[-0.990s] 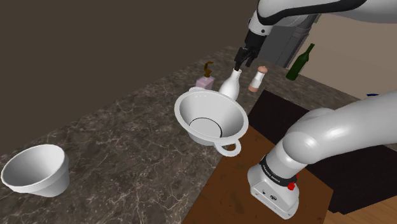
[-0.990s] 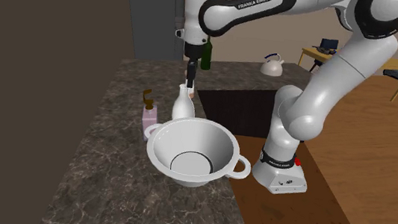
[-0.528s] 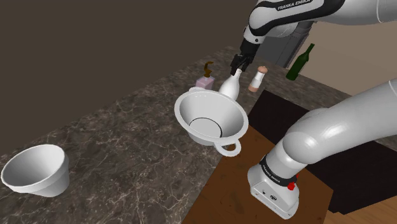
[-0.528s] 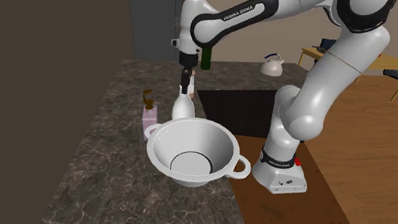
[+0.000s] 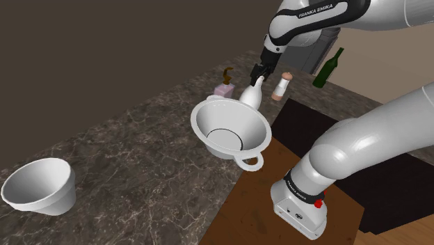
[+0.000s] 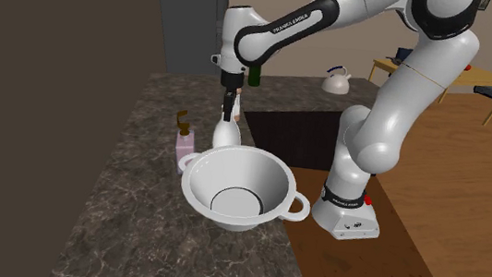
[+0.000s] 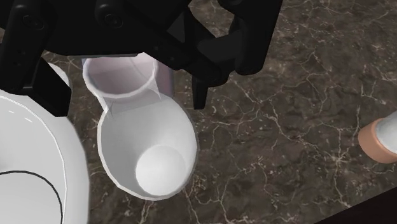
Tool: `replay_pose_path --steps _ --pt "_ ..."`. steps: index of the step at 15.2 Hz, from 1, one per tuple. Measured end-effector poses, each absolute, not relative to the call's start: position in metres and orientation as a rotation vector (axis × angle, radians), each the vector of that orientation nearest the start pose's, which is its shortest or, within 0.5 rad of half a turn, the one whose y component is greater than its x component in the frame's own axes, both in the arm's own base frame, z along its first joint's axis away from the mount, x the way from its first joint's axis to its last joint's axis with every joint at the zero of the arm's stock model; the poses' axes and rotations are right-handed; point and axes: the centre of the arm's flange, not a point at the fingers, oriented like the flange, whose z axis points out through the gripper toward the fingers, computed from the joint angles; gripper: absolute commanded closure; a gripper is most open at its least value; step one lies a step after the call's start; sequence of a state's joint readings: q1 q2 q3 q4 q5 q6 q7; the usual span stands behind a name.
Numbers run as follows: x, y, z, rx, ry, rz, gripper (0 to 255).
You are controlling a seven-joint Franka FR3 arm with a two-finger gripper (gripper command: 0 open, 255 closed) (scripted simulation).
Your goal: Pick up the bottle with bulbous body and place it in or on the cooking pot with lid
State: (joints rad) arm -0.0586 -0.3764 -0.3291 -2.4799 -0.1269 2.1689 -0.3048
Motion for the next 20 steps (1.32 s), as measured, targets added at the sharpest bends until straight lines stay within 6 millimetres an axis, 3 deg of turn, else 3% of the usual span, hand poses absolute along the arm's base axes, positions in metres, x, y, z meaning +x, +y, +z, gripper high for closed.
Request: replay_pose_path --steps 2,3,13,20 --pt "0.396 -0.169 0.423 -3.145 -0.007 -0.082 0" --pt "0.396 -0.169 0.423 -3.145 -0.007 -0.082 255" --pt "0.396 -0.169 0.423 -3.145 -0.007 -0.083 255" --pt "0.396 -0.168 0.456 -3.145 -0.007 -0.082 255"
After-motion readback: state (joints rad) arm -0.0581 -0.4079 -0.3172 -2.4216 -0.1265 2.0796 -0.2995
